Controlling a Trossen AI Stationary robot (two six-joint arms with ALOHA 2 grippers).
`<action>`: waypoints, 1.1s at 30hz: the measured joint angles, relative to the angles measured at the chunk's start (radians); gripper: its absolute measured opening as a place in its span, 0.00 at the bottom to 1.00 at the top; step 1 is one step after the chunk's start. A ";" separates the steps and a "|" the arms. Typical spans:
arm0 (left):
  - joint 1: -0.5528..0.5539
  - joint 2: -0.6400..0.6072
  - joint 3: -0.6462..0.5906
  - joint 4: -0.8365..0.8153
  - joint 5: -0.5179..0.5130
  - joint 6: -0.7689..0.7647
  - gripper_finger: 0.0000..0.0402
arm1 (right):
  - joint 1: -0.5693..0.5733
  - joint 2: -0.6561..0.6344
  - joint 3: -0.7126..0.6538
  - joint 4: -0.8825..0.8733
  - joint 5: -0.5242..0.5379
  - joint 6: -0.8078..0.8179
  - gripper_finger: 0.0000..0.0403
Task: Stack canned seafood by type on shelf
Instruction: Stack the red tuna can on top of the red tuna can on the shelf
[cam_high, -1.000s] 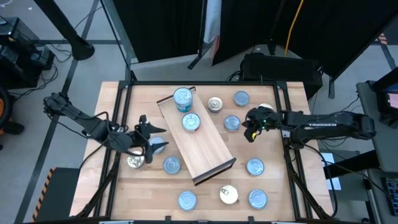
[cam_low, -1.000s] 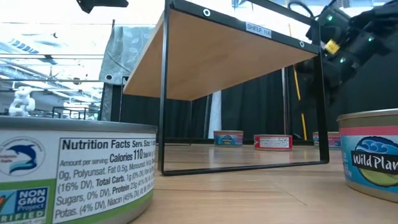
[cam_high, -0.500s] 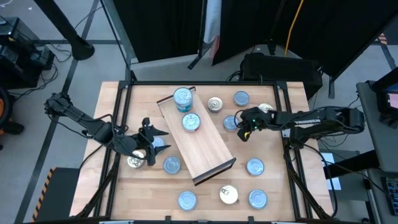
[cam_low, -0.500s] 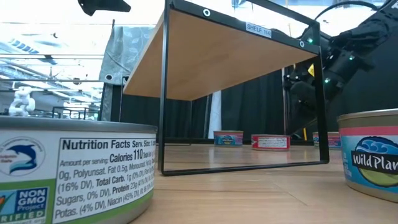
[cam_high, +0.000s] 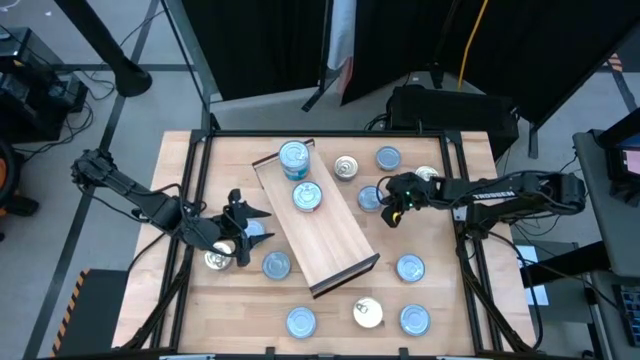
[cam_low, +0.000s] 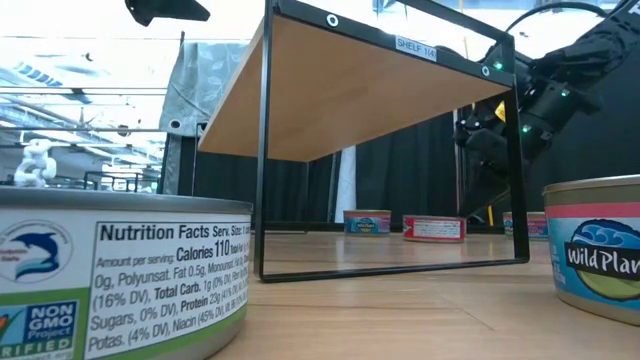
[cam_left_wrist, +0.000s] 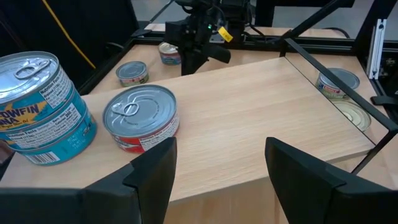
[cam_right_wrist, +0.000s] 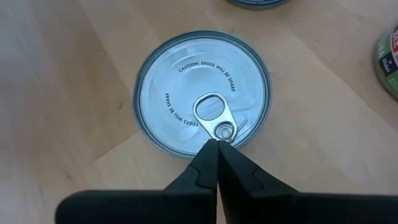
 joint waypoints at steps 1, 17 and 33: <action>0.000 0.000 0.000 0.000 0.000 0.000 0.61 | 0.000 -0.001 0.001 -0.011 0.000 0.000 0.00; 0.000 0.000 0.000 0.001 0.000 0.000 0.61 | 0.001 -0.019 0.000 -0.172 0.061 0.028 0.00; 0.000 0.000 0.000 -0.012 0.013 -0.002 0.61 | -0.005 -0.198 0.235 -0.375 -0.035 -0.329 0.41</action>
